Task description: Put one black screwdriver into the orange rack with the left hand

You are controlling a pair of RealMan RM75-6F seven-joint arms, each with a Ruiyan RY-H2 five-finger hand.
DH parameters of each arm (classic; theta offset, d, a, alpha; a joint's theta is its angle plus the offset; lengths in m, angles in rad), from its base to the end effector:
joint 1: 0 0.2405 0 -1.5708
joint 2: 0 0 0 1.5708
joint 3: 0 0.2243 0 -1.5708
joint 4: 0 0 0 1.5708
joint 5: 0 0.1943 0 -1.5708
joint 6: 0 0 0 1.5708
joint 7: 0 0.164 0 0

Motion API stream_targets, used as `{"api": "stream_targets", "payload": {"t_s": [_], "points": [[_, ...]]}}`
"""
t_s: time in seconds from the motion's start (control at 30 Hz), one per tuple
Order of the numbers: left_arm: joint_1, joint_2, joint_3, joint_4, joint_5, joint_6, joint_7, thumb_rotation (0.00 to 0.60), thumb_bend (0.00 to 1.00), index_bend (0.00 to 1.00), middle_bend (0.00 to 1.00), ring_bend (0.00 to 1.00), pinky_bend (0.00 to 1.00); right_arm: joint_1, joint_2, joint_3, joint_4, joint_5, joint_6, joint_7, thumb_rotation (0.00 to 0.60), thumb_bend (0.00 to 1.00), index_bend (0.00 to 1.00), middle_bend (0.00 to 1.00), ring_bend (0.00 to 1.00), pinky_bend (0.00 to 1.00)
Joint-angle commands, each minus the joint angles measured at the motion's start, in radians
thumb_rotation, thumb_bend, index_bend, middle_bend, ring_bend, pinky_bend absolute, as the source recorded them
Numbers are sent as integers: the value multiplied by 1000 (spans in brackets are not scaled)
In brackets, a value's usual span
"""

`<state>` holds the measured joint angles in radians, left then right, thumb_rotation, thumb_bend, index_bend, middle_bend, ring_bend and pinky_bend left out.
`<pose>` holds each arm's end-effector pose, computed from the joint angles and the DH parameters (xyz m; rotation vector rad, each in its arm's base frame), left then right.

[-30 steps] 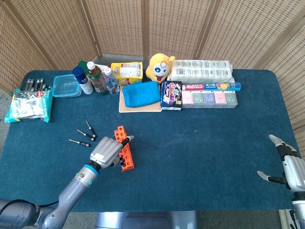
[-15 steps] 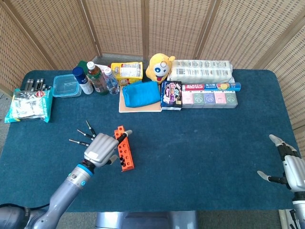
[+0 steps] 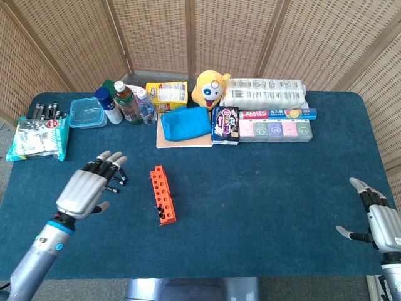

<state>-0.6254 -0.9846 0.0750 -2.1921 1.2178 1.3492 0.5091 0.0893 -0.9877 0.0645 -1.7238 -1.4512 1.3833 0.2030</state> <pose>-0.1165 0.2485 0.1236 -1.7922 -0.8001 -0.8861 -0.2758 -0.1996 0.1766 1.3178 -1.1255 0.9746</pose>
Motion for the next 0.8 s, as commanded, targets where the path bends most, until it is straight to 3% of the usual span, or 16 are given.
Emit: {"api": "stream_targets", "payload": {"t_s": [0.03, 0.23, 0.4, 0.6, 0.8], "points": [[130, 45, 65, 128, 168, 119, -151, 600, 104, 0, 0, 0, 209, -1, -10, 1, 5, -4, 11, -23, 600, 0, 25, 81, 125, 109], [296, 9, 108, 350, 279, 289, -367, 600, 137, 0, 0, 0, 204, -9, -23, 7, 13, -17, 49, -66, 600, 0, 24, 67, 104, 108], [401, -49, 124, 481, 296, 368, -482, 600, 137, 0, 0, 0, 201, -20, -38, 20, 29, -17, 96, -117, 600, 0, 23, 37, 57, 88], [474, -94, 120, 550, 247, 363, -511, 600, 138, 0, 0, 0, 187, -35, -57, 37, 46, -14, 150, -163, 600, 0, 23, 23, 38, 81], [484, -114, 90, 560, 232, 335, -494, 600, 138, 0, 0, 0, 173, -44, -61, 44, 48, -15, 175, -171, 600, 0, 22, 22, 37, 79]]}}
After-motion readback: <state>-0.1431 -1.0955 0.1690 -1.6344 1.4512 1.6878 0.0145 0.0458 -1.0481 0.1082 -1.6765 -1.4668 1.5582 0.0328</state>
